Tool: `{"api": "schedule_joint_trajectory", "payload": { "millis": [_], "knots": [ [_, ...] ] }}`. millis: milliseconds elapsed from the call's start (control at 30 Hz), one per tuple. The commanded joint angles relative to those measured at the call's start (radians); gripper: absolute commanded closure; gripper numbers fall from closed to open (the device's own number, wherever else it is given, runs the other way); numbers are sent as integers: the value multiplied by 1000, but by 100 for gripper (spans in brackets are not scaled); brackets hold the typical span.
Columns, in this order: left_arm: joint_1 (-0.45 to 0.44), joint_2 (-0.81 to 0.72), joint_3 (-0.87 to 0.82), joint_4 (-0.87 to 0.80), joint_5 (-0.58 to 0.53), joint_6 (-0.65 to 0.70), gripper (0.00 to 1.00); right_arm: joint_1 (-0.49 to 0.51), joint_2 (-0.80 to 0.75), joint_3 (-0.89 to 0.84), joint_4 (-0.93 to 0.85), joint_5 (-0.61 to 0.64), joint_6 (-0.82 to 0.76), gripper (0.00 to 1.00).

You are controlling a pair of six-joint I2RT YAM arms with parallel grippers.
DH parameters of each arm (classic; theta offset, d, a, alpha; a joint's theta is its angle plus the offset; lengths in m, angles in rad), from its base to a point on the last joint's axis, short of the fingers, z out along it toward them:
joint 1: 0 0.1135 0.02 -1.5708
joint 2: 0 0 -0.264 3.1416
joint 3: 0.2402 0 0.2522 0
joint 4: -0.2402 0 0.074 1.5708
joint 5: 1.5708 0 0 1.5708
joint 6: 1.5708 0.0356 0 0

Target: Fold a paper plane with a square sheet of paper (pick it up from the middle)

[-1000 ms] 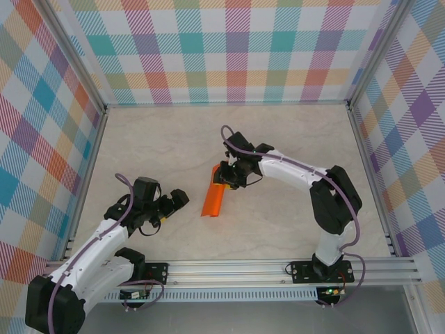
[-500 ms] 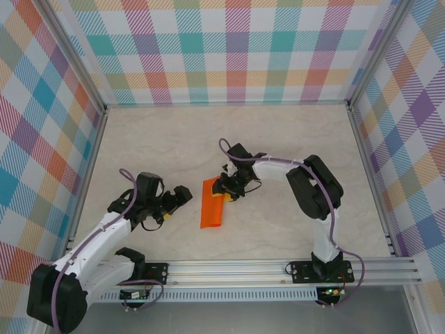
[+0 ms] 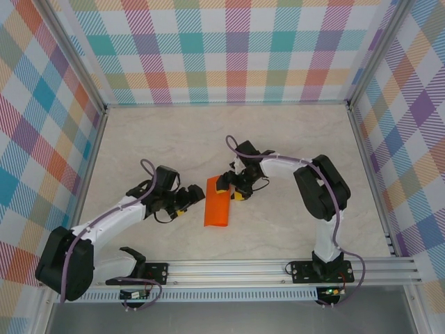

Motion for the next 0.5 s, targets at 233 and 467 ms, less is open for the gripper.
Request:
{"api": "schedule_joint_trajectory", "payload": {
  "millis": [233,467],
  "knots": [
    [-49,132,75,97,36,26,15,-8,-142,-105,-33,86,72,21],
    [-66,185,89,113,33,32,17,37,-181,-130,11,97,133,18]
  ]
}}
